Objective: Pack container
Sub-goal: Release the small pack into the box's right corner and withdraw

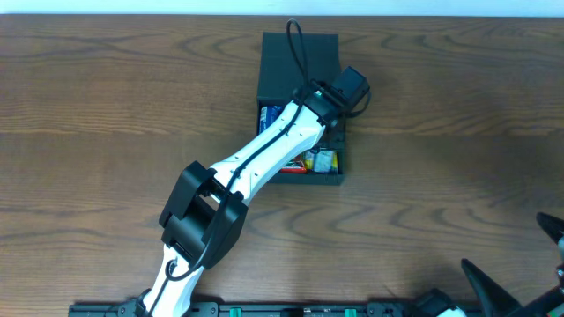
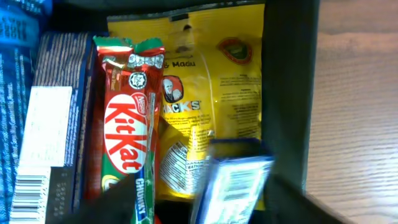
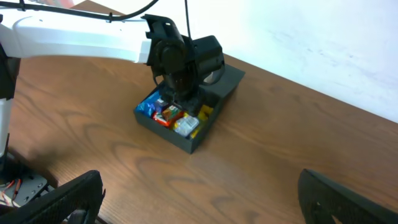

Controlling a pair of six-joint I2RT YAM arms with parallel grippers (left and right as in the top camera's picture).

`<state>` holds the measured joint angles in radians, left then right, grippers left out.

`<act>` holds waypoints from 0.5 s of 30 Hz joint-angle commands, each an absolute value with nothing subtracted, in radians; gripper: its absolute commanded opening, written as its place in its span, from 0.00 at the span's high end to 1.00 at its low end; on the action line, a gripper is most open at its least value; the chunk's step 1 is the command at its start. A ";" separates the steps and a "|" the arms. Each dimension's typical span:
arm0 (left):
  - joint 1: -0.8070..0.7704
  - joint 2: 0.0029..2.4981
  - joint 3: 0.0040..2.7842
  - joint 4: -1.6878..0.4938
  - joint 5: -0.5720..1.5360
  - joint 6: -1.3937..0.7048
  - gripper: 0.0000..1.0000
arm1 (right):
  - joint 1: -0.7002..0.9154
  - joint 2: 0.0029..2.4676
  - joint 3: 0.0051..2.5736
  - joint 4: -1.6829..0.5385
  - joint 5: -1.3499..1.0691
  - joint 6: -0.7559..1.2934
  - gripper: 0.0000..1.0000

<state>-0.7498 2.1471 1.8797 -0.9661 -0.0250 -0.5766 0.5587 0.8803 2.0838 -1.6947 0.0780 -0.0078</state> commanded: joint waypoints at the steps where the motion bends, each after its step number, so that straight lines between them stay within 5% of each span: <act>1: -0.744 2.159 1.895 -0.973 0.006 -0.549 0.28 | 0.562 0.878 2.079 -1.697 0.074 0.007 0.01; 8: -0.729 2.089 2.053 -1.012 -0.019 -0.476 0.45 | 0.562 0.878 2.079 -1.686 0.109 0.007 0.01; 11: -0.690 2.024 2.138 -1.024 -0.117 -0.437 0.64 | 0.562 0.878 2.079 -1.675 0.165 0.017 0.06; 13: -0.640 1.975 2.166 -1.018 -0.146 -0.404 0.91 | 0.562 0.878 2.067 -1.659 0.245 0.070 0.24; 14: -0.607 1.951 2.170 -1.012 -0.144 -0.395 0.94 | 0.562 0.878 2.054 -1.649 0.283 0.098 0.38; 15: -0.576 1.934 2.170 -1.011 -0.140 -0.395 0.94 | 0.562 0.878 2.036 -1.635 0.309 0.121 0.65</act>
<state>-0.6559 2.0190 2.1323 -1.0100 -0.0776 -0.4419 0.5587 0.8803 2.0670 -1.6482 0.1940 0.0425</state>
